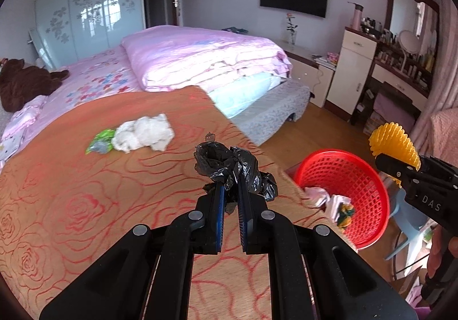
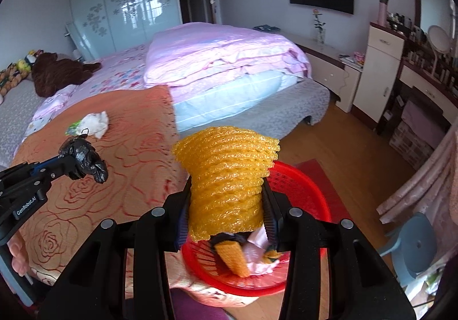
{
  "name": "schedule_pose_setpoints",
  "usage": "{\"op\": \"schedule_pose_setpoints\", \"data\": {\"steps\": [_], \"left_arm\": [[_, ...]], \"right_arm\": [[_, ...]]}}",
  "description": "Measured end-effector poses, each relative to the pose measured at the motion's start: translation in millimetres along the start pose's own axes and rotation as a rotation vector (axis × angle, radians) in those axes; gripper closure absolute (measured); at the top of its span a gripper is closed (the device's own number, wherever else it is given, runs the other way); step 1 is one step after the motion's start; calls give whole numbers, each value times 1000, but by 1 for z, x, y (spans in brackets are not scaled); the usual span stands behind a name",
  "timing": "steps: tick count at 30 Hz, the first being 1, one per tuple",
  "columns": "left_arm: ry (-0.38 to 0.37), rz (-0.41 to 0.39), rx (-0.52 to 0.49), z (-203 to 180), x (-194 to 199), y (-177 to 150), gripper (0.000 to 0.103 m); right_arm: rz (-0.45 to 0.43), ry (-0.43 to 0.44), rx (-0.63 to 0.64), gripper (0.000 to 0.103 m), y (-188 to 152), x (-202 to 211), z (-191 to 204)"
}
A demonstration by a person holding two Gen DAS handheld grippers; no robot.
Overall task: Collect trash
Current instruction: 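Carry the black bag and yellow mesh over the red basket with both tools, then open both tools to drop the bag and mesh into the basket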
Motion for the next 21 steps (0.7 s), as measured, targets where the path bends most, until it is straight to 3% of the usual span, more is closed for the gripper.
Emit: {"op": "schedule_pose_setpoints", "data": {"steps": [21], "left_arm": [[-164,81,-100,-88,-40,-1,95]], "right_arm": [[73,-83,-126,61,-30,-22,-74]]}}
Point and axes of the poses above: each gripper's, at about its wrist camera, not at the fingertips, and x roughly against the way its jaws point, z to its left, y to its top, the point moved 9 cm from there along -x, roughly the way its jaws point, and after that the axes turned 2 degrees about -x, right-handed, at the moved point
